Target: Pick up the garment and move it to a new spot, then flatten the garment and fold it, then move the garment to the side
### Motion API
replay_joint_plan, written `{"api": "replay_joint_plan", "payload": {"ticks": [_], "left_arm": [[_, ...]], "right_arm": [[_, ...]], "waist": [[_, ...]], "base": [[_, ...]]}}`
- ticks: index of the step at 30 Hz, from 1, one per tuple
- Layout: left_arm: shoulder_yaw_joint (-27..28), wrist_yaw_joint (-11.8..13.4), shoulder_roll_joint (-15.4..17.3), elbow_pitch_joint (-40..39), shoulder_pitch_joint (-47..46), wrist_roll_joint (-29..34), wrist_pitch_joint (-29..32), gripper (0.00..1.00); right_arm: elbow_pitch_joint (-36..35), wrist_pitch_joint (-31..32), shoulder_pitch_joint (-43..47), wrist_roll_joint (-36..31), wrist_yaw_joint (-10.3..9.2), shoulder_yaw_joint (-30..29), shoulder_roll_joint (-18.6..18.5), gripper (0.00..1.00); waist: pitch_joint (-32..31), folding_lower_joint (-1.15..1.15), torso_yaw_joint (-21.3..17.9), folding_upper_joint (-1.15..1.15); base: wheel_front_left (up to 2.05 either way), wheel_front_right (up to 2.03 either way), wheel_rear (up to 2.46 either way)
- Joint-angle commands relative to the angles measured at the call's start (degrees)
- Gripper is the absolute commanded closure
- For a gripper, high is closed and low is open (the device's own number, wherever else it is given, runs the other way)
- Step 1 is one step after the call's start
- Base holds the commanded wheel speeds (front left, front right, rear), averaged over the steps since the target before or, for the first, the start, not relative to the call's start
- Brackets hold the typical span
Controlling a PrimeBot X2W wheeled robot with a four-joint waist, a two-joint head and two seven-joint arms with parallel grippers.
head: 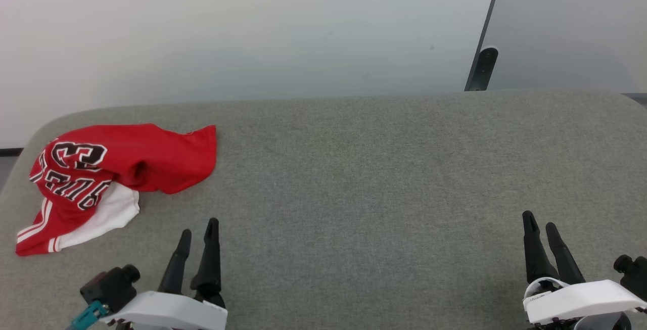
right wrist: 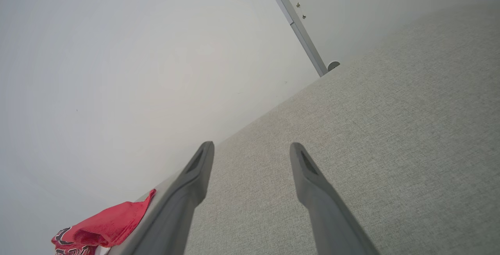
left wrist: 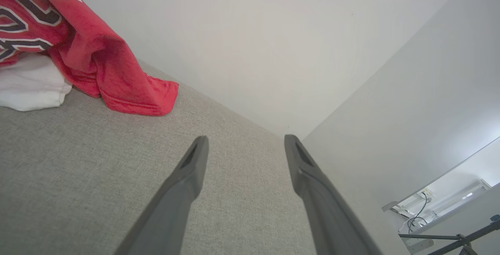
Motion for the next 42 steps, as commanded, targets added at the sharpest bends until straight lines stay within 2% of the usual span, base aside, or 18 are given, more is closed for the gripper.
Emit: {"api": "replay_joint_plan", "payload": {"ticks": [1, 12, 33, 42], "left_arm": [[-0.2, 0.3, 0.0, -1.3, -0.3, 2.3, -0.7, 0.00], [-1.3, 1.2, 0.5, -3.6, 0.2, 11.2, -2.5, 0.00], [-3.5, 3.1, 1.8, -6.8, 0.9, 23.1, -5.3, 0.00], [-3.6, 2.6, 1.6, -6.8, 1.6, 26.3, -6.4, 0.00]], "right_arm": [[-0.9, -0.6, -0.3, -1.8, 0.03, -0.2, 0.0, 0.00], [-1.4, -2.4, -0.2, -8.8, 0.03, 0.4, -0.1, 0.00], [-1.7, -5.3, 0.2, -20.3, 0.04, 1.1, -0.1, 0.00], [-1.6, -6.3, 0.4, -25.2, 0.05, 1.5, -0.1, 0.00]], "waist": [[0.0, 0.00, 0.0, 0.00], [0.0, 0.00, 0.0, 0.00], [-0.1, 0.00, 0.3, 0.00], [-0.5, 0.00, 0.4, 0.00]], "base": [[0.00, 0.00, 0.00], [0.00, 0.00, 0.00], [0.00, 0.00, 0.00], [0.00, 0.00, 0.00]]}}
